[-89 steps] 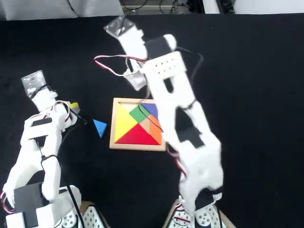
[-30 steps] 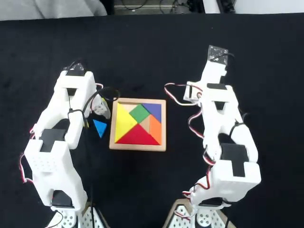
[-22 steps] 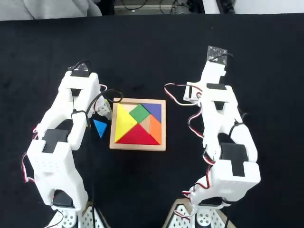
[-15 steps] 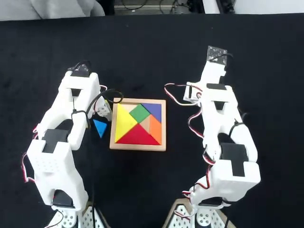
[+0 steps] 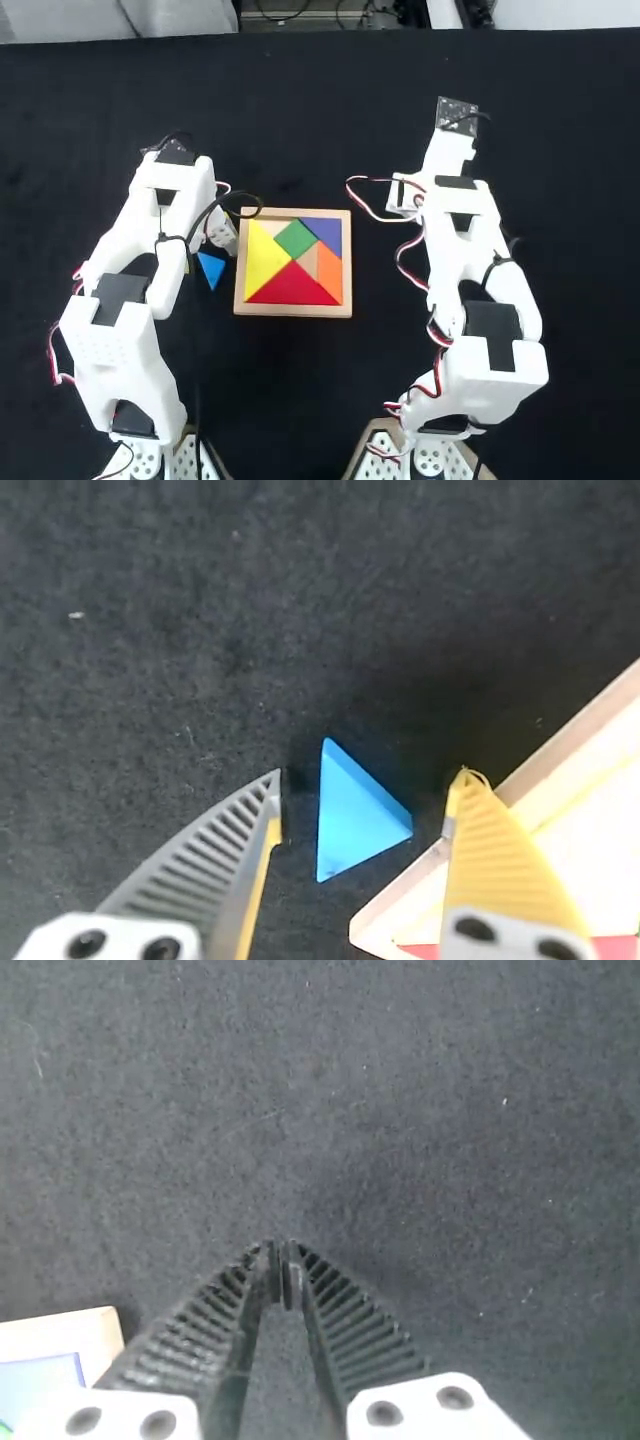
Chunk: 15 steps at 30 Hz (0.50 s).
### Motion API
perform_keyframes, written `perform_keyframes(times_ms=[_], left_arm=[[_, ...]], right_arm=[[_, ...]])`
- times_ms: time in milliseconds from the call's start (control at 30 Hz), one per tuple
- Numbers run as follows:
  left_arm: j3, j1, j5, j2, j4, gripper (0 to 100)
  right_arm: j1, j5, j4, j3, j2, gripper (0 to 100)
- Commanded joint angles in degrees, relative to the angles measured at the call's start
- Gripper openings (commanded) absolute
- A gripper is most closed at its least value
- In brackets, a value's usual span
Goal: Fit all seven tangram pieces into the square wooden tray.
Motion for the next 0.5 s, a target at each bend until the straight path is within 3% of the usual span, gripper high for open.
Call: perform_keyframes(times_ms=[0,167,467], left_arm=[[1.1,2.8,0.9,0.2,0.8,25],[1.2,2.9,0.9,0.3,0.4,17],[3.3,2.3,1.0,0.3,-2.9,16]], right_arm=[[-0.7,0.8,0.4,-3.3,-0.3,1.1],[-0.8,0.8,0.4,-3.4,-0.3,1.1],[-0.6,0.8,0.4,-3.4,-0.3,1.1]])
